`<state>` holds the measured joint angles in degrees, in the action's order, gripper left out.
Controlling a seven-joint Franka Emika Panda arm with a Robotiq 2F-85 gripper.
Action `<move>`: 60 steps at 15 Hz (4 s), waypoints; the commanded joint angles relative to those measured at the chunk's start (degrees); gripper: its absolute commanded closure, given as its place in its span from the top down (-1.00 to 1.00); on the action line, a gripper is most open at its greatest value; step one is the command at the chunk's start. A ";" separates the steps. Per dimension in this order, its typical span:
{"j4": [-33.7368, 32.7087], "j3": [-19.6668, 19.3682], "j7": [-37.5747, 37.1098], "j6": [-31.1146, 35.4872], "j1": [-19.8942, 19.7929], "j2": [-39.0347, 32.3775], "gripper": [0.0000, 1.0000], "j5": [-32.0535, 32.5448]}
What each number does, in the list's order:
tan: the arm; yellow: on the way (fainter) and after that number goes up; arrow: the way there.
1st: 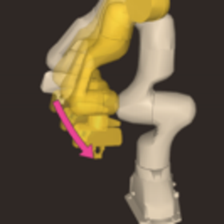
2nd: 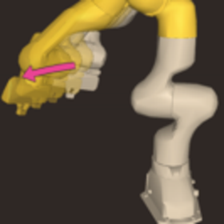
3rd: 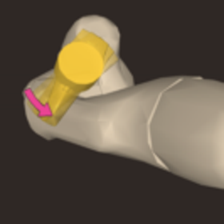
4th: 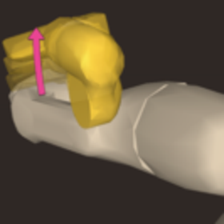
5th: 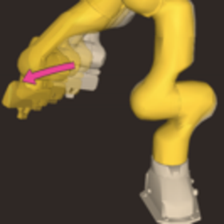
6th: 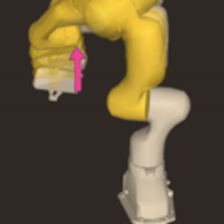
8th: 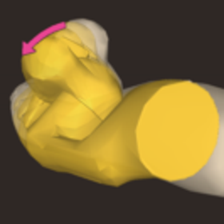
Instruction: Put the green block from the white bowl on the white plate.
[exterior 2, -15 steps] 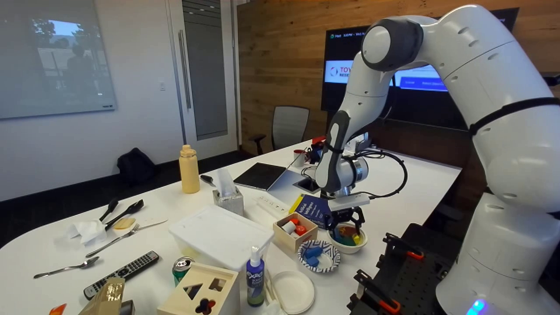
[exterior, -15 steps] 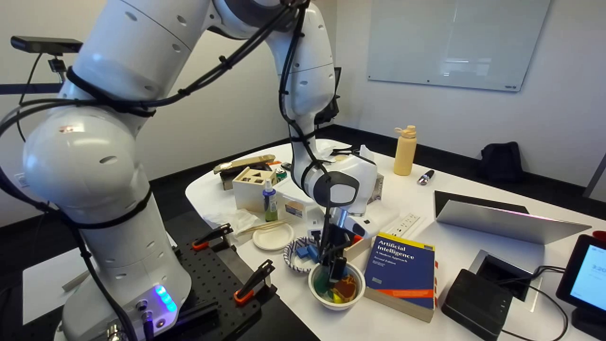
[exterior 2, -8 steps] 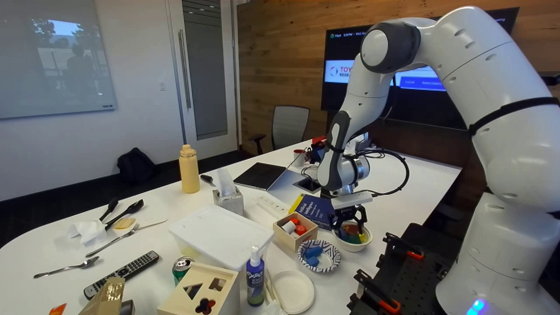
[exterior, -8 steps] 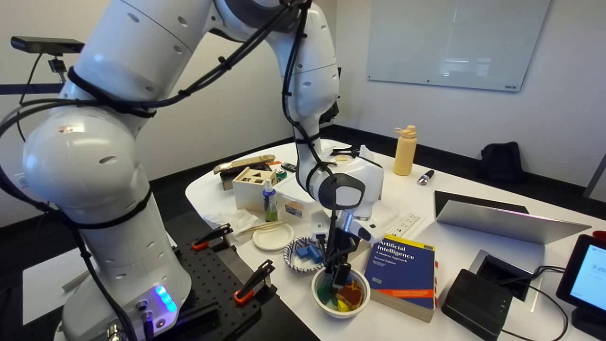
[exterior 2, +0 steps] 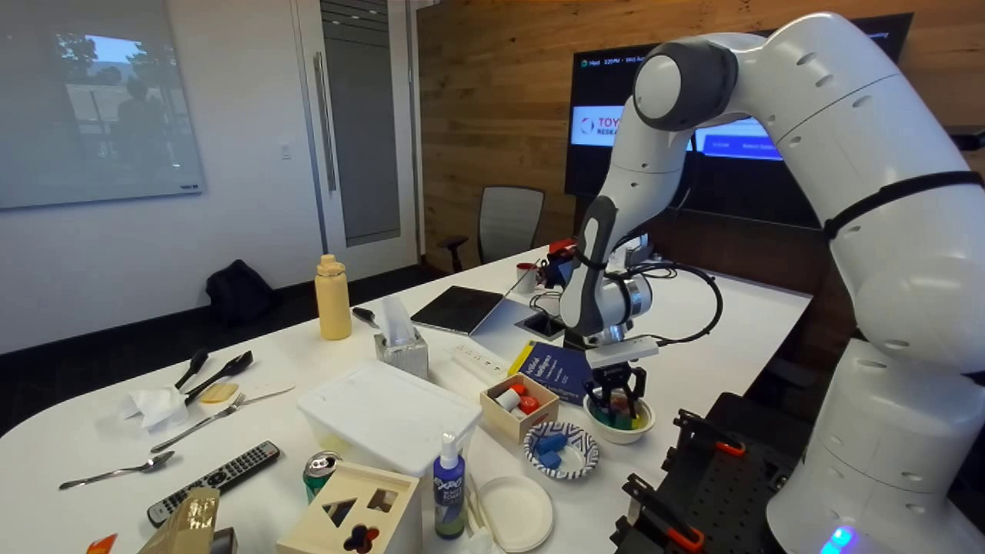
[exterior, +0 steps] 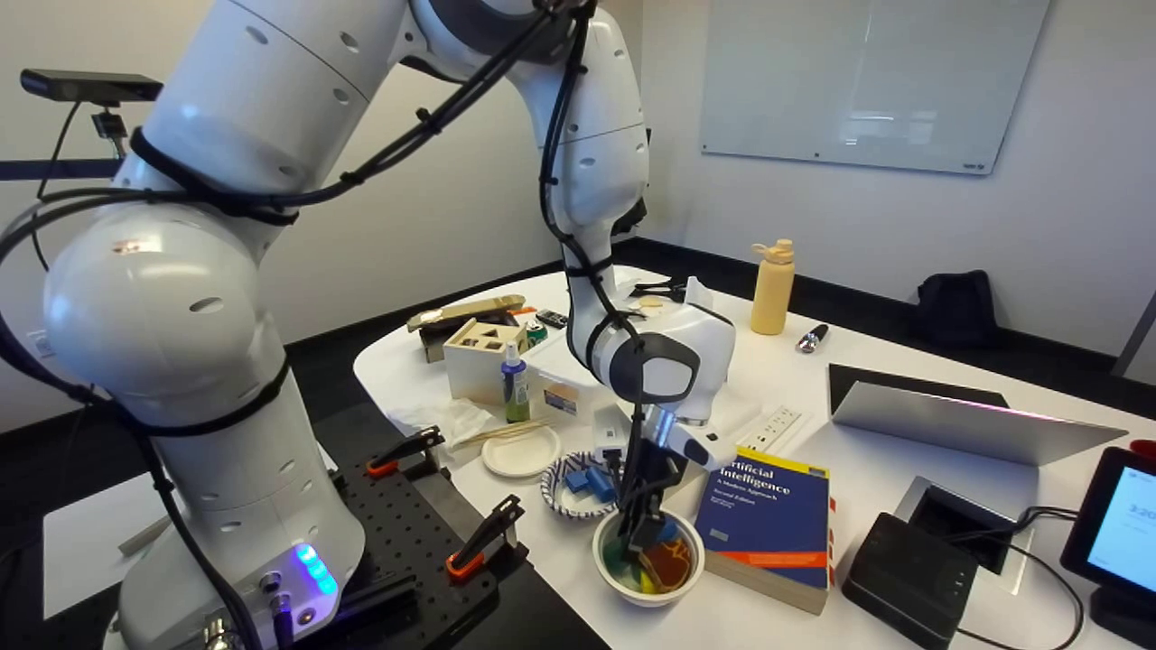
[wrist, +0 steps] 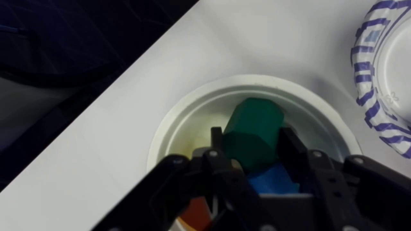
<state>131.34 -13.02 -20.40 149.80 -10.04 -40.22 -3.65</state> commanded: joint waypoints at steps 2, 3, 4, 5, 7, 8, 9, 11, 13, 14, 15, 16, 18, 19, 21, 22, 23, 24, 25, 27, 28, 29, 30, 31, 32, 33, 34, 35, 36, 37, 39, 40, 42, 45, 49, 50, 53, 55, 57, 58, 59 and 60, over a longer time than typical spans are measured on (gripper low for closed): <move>-0.96 -0.32 0.98 -1.52 0.69 0.15 -0.57 -1.65; -0.94 -0.32 0.89 -1.75 0.77 0.55 -0.57 -1.69; -0.67 -0.50 0.68 -1.87 1.24 1.42 -0.57 -1.48; -0.19 -1.04 0.11 -1.96 2.17 2.27 -0.57 -0.93; 1.36 -3.25 -2.60 -1.76 6.05 4.35 -0.57 1.08; 1.84 -4.62 -3.99 -1.61 8.20 4.92 -0.57 2.28; 2.39 -6.27 -6.01 -1.82 10.75 5.64 -0.57 3.56; 3.66 -9.16 -10.23 -2.64 15.37 7.43 -0.57 5.99; 5.19 -11.67 -14.45 -3.53 19.79 9.62 -0.57 8.84; 6.28 -12.59 -16.40 -4.28 21.64 11.01 -0.57 10.33; 7.30 -12.92 -18.46 -4.27 23.04 12.32 -0.57 11.77; 8.83 -12.88 -20.69 -4.07 24.35 13.79 -0.57 12.95; 13.28 -11.38 -25.92 -1.47 26.86 17.02 -0.57 14.69; 15.56 -10.91 -29.33 -0.23 28.66 18.49 -0.57 16.14; 19.23 -9.66 -36.90 2.83 32.13 20.87 -0.57 19.39; 20.55 -9.49 -41.92 5.22 34.53 21.51 -0.57 22.08; 21.71 -9.40 -46.50 6.49 36.64 22.58 -0.57 24.76; 22.35 -9.65 -51.58 7.58 39.11 23.25 -0.57 27.87; 22.65 -12.10 -56.15 9.23 44.13 22.92 -0.57 29.85; 21.82 -16.21 -66.19 11.92 52.00 22.02 -0.57 35.32; 20.82 -18.46 -71.17 12.83 55.97 21.18 -0.57 38.18; 19.33 -21.70 -76.04 13.52 60.89 19.88 -0.57 41.01; 18.05 -23.30 -80.96 13.49 64.01 18.81 -0.57 43.85; 16.78 -24.54 -85.62 12.78 66.56 17.74 -0.57 46.55; 15.87 -25.47 -88.61 12.60 68.52 16.74 -0.57 47.79; 15.03 -25.03 -90.35 12.68 69.11 15.41 -0.57 47.47; 15.00 -24.76 -91.50 12.11 69.82 15.06 -0.57 47.00; 14.50 -24.31 -92.40 12.16 70.16 13.64 -0.57 46.38; 14.35 -23.93 -92.96 12.04 70.30 12.69 -0.57 45.86; 14.15 -23.42 -93.32 12.11 70.05 11.47 -0.57 45.24; 13.16 -20.16 -95.63 11.32 66.84 9.68 -0.57 47.01; 12.77 -19.02 -96.04 11.51 65.86 8.60 -0.57 46.72; 11.58 -16.55 -95.90 12.00 63.65 6.36 -0.57 46.15; 9.22 -13.56 -95.23 11.96 60.73 3.30 -0.57 46.03; 6.35 -11.34 -94.55 11.84 57.92 0.26 -0.57 45.53; 5.87 -11.00 -94.40 11.84 57.36 -0.22 -0.57 45.38; 4.59 -10.31 -94.33 11.66 56.15 -1.43 -0.57 45.02; 4.23 -10.06 -94.13 11.57 55.53 -1.75 0.45 44.84; 4.07 -9.73 -93.93 11.57 54.95 -1.87 0.72 44.78; 4.04 -9.44 -93.76 11.63 54.54 -1.87 0.86 44.71; 4.08 -9.24 -93.78 11.53 54.29 -1.81 0.98 44.71; 4.07 -9.04 -93.77 11.51 54.06 -1.79 1.00 44.73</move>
<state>135.95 -23.21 -114.74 161.90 45.20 -42.01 41.90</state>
